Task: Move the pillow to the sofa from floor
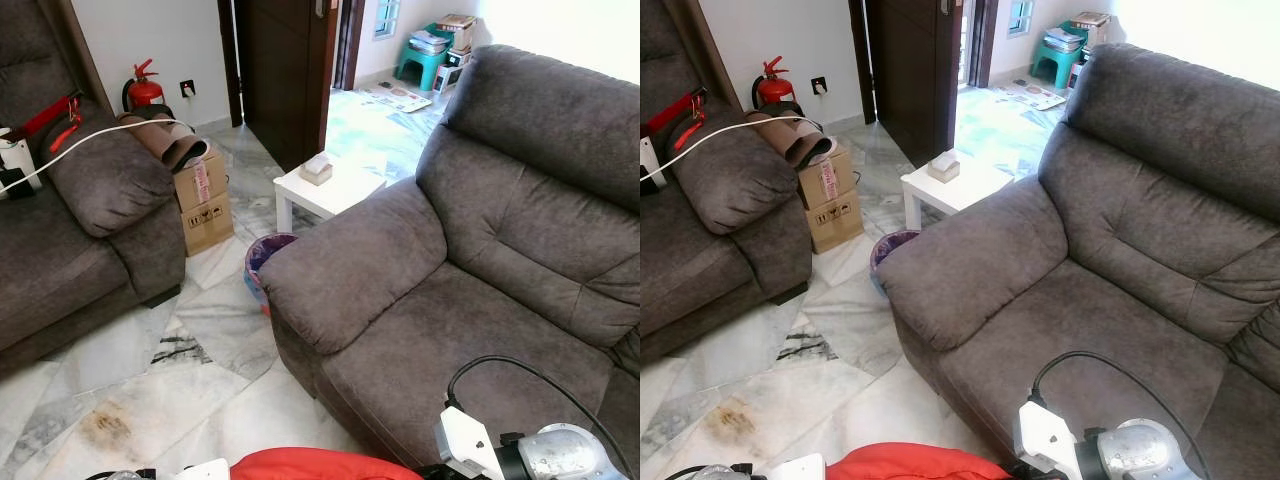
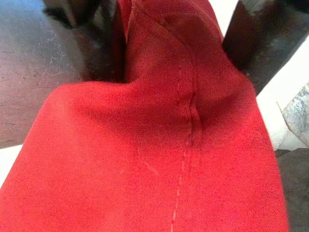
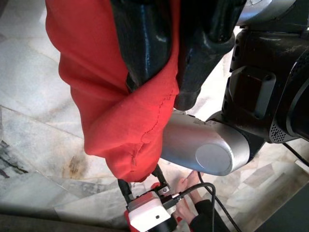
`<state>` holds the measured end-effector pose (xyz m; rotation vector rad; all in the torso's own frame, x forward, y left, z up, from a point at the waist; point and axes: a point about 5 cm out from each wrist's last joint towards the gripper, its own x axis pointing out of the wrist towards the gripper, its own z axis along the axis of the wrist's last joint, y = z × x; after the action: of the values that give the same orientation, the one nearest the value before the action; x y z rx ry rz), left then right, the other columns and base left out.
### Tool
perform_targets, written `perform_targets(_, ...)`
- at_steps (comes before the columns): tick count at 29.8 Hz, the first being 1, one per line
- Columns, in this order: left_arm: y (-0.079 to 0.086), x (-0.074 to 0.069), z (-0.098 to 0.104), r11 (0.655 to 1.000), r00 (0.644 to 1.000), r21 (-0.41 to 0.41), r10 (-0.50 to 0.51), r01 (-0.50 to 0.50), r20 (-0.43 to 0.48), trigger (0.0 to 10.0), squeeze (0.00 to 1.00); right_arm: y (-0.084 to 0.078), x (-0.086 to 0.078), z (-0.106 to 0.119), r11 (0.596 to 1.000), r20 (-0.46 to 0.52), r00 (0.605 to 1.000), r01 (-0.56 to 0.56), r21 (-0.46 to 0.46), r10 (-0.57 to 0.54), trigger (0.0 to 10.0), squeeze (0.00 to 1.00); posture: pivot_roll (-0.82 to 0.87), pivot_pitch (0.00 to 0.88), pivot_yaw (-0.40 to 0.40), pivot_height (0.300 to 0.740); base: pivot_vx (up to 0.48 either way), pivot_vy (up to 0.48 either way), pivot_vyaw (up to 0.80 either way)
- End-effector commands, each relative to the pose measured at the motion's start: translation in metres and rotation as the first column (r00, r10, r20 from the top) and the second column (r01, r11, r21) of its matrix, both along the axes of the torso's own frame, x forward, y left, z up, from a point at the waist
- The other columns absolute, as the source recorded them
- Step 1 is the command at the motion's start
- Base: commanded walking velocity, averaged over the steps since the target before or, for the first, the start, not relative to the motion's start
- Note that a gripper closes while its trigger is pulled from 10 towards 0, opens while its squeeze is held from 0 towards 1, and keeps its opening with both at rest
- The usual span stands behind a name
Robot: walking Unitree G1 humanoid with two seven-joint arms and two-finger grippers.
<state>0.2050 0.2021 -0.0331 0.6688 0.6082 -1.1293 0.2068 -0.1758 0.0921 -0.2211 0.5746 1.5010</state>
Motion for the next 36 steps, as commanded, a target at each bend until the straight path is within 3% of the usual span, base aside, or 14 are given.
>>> perform_targets(1,-0.0057,-0.005,-0.0034,1.0,1.0,-0.023,-0.007,0.007,-0.023,0.0,0.0,0.0094,0.0038,0.0166,0.996,0.067,0.997,-0.045,0.079,0.039,10.0,0.0,0.0,0.119,-0.06,0.74,0.0,0.0,0.0)
perform_targets(36,-0.0063,-0.0034,0.0022,0.997,0.998,-0.035,-0.062,0.062,0.004,0.0,0.0,0.0187,0.0037,0.0088,0.995,0.08,0.996,-0.036,0.092,0.028,10.0,0.0,0.01,0.09,-0.039,0.74,0.0,0.0,0.0)
